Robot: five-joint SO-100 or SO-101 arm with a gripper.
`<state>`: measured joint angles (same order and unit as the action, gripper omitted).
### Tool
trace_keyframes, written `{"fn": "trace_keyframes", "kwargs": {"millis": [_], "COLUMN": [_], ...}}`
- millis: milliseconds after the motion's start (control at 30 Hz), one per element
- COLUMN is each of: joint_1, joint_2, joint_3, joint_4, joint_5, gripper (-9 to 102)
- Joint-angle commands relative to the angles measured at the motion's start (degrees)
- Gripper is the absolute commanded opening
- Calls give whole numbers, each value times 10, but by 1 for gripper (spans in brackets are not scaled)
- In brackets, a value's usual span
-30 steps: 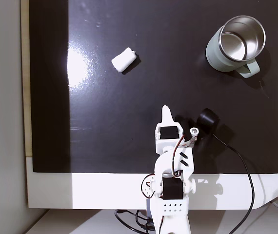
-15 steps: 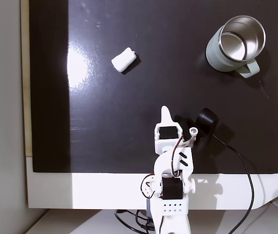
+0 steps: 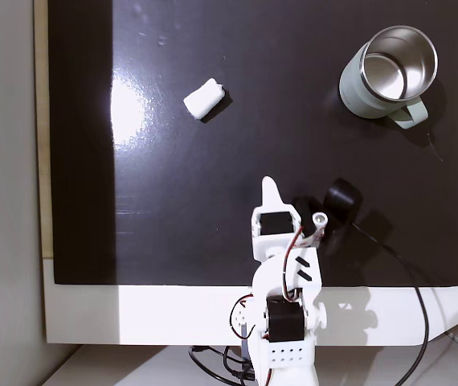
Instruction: Grasp a gauze and put it in the cup.
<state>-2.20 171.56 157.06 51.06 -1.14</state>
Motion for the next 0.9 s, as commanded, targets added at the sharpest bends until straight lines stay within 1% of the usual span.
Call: {"fn": "trace_keyframes", "kwargs": {"millis": [0,100,200,267,367,500,533,700,800,867], "joint_1": [-13,-26,-45,-57,-61,-62,-67,-92,-99,-105], "joint_2": [-190,-356,-460,-533,-633,-726,-751,-918,-1034,-1081], "joint_3": [-178,-341,-469,-565,-701,-831,-865,-1063,-1215,-1265], "joint_4": [18,76,115,169,250,325,344,450,514,521], "joint_5": [-26,-62,-94,-121,-119,-147,-158,-189,-200,-212], "gripper": [0,0,0,0,8,21,22,25,25,26]}}
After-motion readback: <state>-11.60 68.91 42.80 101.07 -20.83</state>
